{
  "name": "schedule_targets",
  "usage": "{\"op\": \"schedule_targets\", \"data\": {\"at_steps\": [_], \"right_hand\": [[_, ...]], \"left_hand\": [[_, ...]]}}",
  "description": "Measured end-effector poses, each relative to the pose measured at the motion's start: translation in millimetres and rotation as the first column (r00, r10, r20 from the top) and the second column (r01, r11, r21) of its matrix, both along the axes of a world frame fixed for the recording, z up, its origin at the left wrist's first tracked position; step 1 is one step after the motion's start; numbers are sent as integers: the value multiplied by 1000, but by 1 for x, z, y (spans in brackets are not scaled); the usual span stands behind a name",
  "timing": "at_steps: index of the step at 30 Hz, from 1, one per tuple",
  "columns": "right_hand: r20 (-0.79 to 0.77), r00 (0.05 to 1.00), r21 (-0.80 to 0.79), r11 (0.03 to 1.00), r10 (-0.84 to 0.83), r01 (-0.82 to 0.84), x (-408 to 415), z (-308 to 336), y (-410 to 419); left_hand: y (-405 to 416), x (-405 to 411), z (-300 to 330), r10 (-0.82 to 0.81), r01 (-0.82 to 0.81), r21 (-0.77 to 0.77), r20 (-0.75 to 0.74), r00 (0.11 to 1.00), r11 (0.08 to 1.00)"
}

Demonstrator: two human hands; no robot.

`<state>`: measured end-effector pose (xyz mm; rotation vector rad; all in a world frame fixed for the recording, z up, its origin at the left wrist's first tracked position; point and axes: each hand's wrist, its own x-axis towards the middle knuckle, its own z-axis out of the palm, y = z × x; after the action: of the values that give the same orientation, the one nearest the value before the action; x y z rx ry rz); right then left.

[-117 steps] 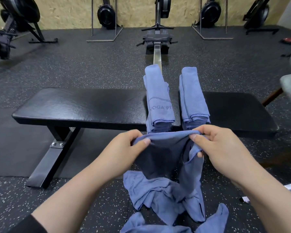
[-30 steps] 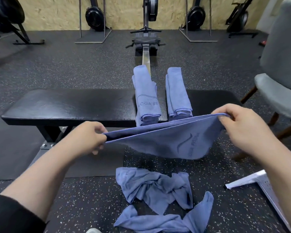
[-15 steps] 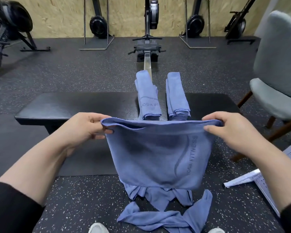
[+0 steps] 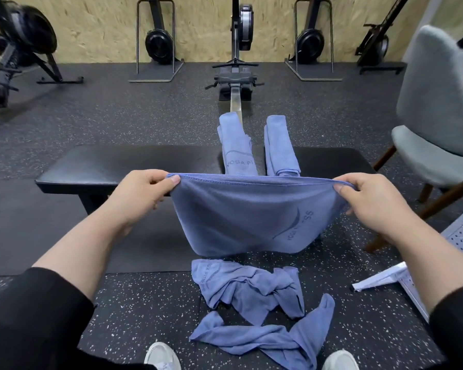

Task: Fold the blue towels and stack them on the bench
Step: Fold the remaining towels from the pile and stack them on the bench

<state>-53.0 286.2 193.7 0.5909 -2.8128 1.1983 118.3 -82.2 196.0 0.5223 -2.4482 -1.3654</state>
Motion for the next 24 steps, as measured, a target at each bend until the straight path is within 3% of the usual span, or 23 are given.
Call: {"op": "schedule_targets", "data": {"at_steps": [4, 8, 12, 14, 16, 19, 22, 24], "right_hand": [[-38, 999, 85, 996, -7, 10, -4, -3, -2], [44, 999, 277, 961, -30, 17, -9, -11, -4], [227, 974, 543, 829, 6, -132, -9, -22, -14], [237, 961, 473, 847, 141, -241, -1, -22, -26], [221, 929, 243, 905, 298, -348, 14, -16, -45], [255, 847, -4, 877, 466, -481, 32, -10, -74], [292, 798, -114, 848, 527, -518, 35, -14, -91], [263, 816, -100, 856, 514, -507, 36, -12, -97]], "left_hand": [[6, -4, 2, -3, 4, 16, -96, 995, 1000], [22, -14, 5, 16, 0, 75, -206, 978, 997], [53, -27, 9, -21, -14, -150, -226, 974, 989], [70, -33, 6, -136, 74, -290, -201, 970, 954], [86, -41, -2, -250, 192, -357, -122, 960, 914], [104, -52, -10, -313, 276, -417, -22, 950, 866], [113, -58, -8, -297, 274, -340, -18, 955, 900], [113, -60, -6, -263, 244, -238, -51, 963, 940]]}}
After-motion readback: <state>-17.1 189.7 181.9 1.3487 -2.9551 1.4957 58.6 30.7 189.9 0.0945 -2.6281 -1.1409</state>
